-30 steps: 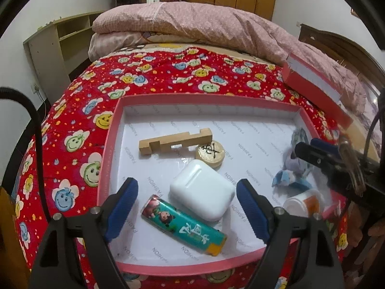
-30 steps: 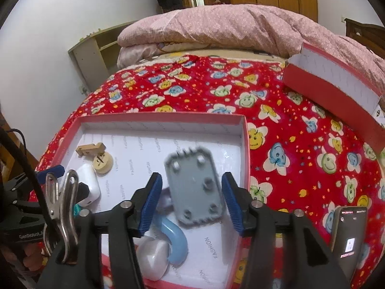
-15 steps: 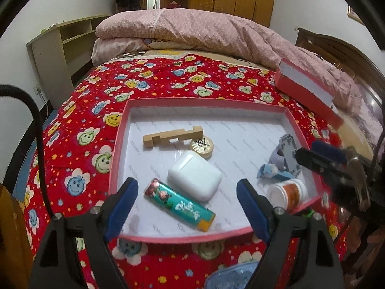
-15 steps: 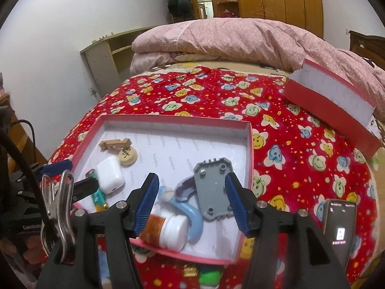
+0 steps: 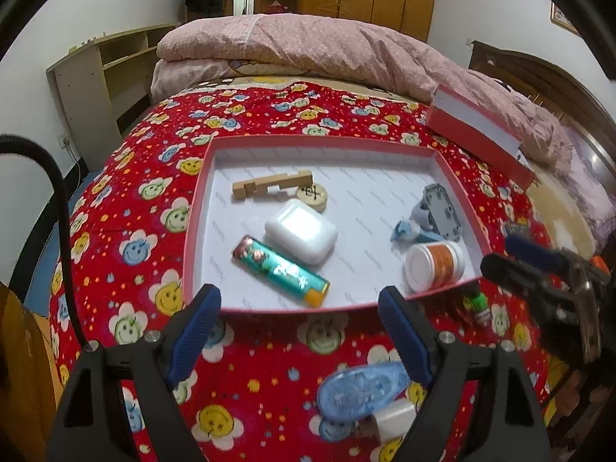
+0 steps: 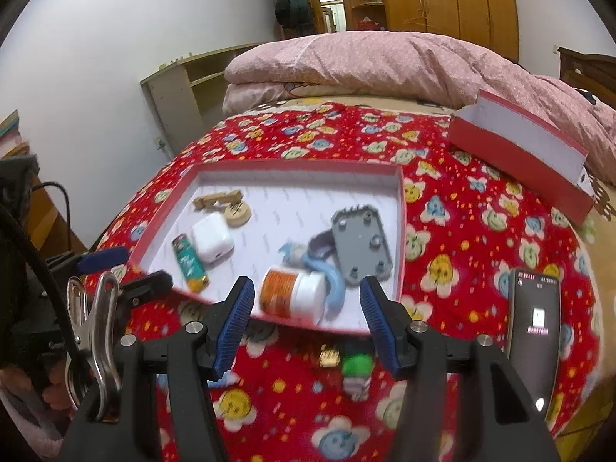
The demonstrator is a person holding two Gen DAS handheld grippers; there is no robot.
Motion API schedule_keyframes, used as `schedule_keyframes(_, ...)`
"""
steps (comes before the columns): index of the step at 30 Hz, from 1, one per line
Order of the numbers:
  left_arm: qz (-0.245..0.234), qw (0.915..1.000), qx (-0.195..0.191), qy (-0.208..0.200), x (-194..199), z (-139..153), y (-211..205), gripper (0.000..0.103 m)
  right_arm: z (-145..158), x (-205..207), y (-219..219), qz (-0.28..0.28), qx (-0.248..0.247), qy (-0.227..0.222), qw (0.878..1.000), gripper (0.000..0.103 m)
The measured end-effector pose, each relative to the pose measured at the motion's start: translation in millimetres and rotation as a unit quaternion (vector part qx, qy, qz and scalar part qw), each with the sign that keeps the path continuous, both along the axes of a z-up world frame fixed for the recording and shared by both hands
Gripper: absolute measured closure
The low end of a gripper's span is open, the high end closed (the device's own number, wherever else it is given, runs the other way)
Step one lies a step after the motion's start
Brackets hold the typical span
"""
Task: Organize rigid objects
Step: 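Grasp the white charger plug on the bed with the right tool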
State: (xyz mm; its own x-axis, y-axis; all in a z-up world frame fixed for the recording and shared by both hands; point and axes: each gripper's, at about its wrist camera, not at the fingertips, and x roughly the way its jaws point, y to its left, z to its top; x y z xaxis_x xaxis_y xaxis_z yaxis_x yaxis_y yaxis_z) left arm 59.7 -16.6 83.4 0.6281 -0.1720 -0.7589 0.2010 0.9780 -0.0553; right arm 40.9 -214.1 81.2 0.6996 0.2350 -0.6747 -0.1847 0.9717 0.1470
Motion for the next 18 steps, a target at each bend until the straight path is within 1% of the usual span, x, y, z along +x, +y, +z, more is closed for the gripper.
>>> schedule_keyframes(7,0.011,0.9999,0.005,0.009,-13,-7,10,0.016,-14,-26,13,0.014,0.002,0.020,1.000,0.044)
schedule_keyframes(13,0.030,0.9992,0.022,0.015,-25,-16,23,0.016,-27,-42,25,0.030,0.007,0.037,0.999,0.044)
schedule_keyframes(18,0.043,0.9986,0.022,0.020,-33,-22,36,0.016,-40,-55,42,0.058,0.010,0.054,0.997,0.044)
